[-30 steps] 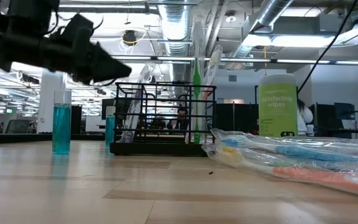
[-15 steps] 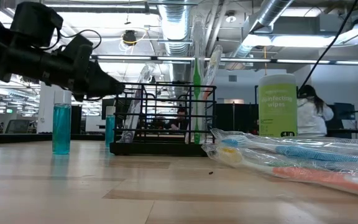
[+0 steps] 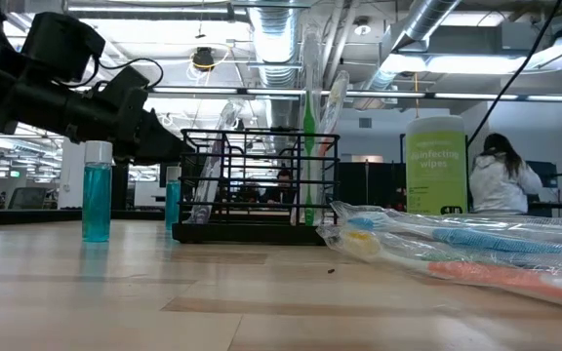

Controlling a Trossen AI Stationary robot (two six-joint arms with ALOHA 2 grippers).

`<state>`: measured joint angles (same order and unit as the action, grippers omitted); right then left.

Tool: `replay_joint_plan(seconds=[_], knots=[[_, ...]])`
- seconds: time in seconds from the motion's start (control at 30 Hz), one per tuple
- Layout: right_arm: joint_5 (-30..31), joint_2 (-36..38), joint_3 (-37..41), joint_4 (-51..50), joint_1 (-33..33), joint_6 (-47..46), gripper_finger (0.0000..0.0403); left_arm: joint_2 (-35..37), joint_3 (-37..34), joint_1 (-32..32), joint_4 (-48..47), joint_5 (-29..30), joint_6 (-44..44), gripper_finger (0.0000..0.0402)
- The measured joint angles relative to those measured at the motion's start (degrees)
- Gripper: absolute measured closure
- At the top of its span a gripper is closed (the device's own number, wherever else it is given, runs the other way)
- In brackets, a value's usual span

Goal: Pick & Place toothbrushing station
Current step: Put the mouthwash bottle into the mesh

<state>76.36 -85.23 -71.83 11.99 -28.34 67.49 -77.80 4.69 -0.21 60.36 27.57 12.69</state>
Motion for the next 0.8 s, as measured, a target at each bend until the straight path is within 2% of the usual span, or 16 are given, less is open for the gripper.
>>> replay_joint_plan(seconds=[0.2, 0.8], knots=[[0.0, 0.0, 0.0, -0.02, 0.0, -0.05, 0.0349, 0.0, 0.01, 0.0, -3.05, 1.58, -0.17, 0.028], [-0.02, 0.0, 0.0, -0.02, 0.0, -0.05, 0.0349, 0.0, 0.01, 0.67, -4.0, 2.1, -0.21, 0.028]])
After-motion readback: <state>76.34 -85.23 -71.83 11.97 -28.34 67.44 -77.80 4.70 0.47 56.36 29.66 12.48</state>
